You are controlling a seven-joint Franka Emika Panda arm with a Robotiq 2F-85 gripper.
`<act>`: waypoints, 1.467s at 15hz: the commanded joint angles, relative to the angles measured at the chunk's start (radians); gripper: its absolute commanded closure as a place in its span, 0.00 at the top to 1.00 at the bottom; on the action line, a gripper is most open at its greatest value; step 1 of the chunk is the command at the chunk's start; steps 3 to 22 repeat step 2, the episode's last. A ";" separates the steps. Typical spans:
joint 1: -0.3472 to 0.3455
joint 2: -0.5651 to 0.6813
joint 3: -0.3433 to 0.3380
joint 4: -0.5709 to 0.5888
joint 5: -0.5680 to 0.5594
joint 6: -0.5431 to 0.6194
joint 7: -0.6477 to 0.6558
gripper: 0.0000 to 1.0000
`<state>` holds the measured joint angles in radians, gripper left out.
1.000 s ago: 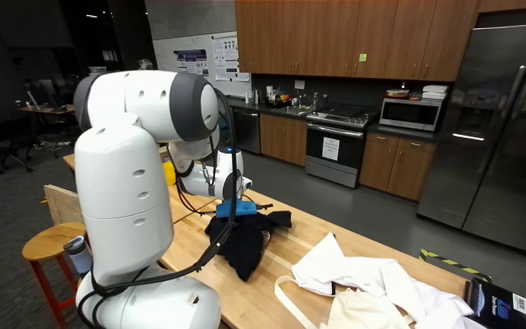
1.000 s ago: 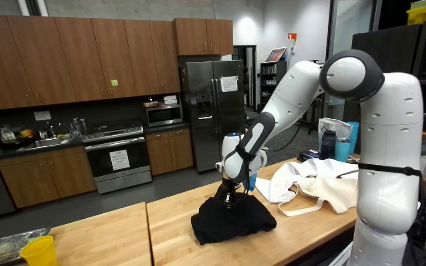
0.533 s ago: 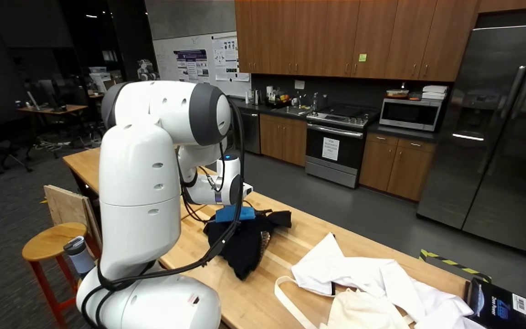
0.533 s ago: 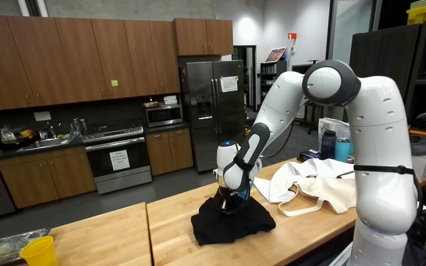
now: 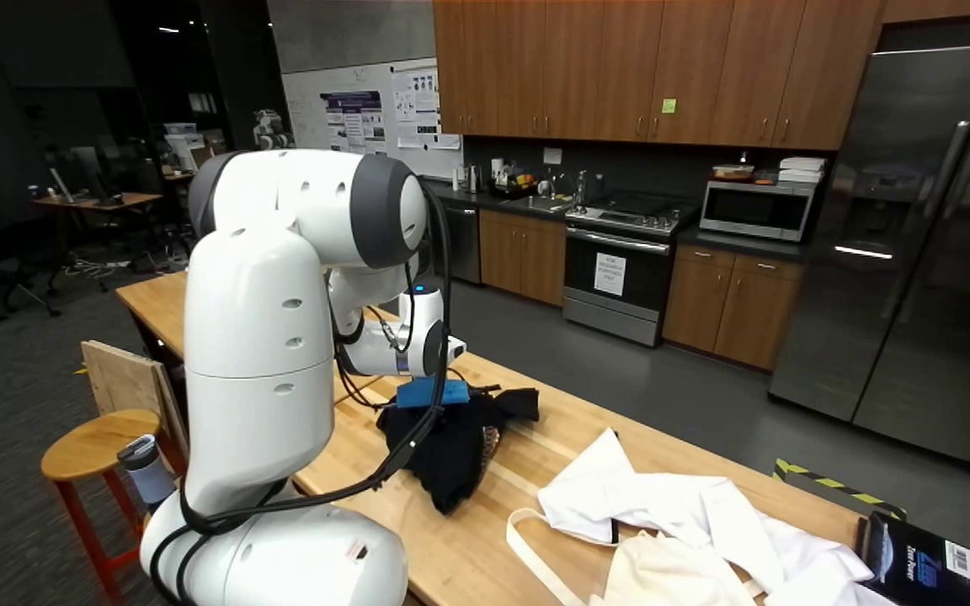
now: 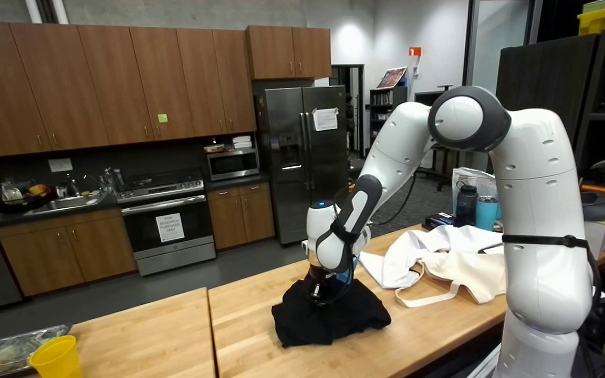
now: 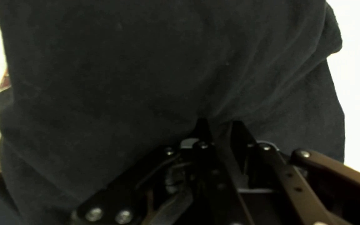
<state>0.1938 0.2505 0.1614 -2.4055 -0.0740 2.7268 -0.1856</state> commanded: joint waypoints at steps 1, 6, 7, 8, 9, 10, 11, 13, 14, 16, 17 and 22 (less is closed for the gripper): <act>-0.013 0.000 0.012 0.001 -0.006 -0.002 0.004 0.26; -0.013 0.000 0.012 0.001 -0.006 -0.002 0.004 0.26; -0.013 0.000 0.012 0.001 -0.006 -0.002 0.004 0.26; -0.013 0.000 0.012 0.001 -0.006 -0.002 0.004 0.26; -0.013 0.000 0.012 0.001 -0.006 -0.002 0.004 0.26; -0.013 0.000 0.012 0.001 -0.006 -0.002 0.004 0.26; -0.013 0.000 0.012 0.001 -0.006 -0.002 0.004 0.26; -0.013 0.000 0.012 0.001 -0.006 -0.002 0.004 0.26; -0.013 0.000 0.012 0.001 -0.006 -0.002 0.004 0.26; -0.013 0.000 0.012 0.001 -0.006 -0.002 0.004 0.26; -0.013 0.000 0.012 0.001 -0.006 -0.002 0.004 0.26; -0.013 0.000 0.012 0.001 -0.006 -0.002 0.004 0.26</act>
